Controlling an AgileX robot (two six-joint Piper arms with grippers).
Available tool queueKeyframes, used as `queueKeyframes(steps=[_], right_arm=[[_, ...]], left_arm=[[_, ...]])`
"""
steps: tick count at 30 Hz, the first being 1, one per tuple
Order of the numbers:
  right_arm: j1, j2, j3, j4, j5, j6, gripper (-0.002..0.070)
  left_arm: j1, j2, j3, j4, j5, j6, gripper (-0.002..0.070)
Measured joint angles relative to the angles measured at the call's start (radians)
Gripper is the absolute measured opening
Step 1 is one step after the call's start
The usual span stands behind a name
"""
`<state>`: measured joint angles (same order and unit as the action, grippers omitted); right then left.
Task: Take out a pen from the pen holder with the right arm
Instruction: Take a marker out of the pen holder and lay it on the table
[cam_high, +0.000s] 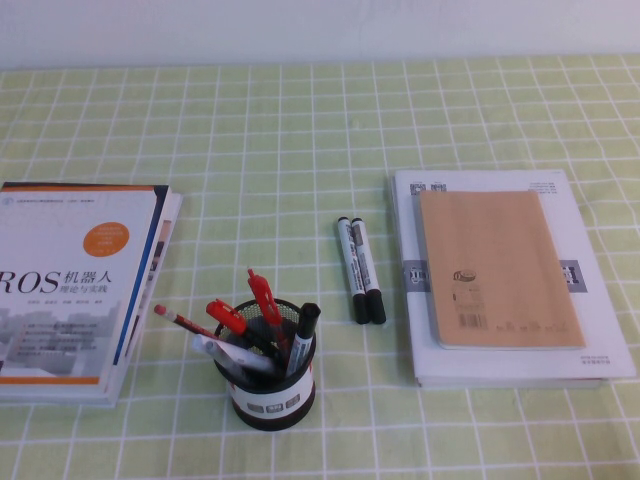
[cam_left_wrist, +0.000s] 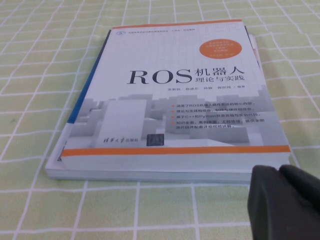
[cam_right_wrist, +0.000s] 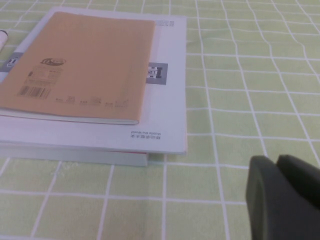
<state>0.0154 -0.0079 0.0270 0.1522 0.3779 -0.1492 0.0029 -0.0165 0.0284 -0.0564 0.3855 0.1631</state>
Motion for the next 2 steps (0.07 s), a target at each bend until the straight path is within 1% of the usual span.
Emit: queueKeyframes(steps=[2], right_arm=[[0.0,0.0,0.0,0.0,0.0,0.0,-0.0013]], left_arm=[[0.0,0.0,0.0,0.0,0.0,0.0,-0.0006]])
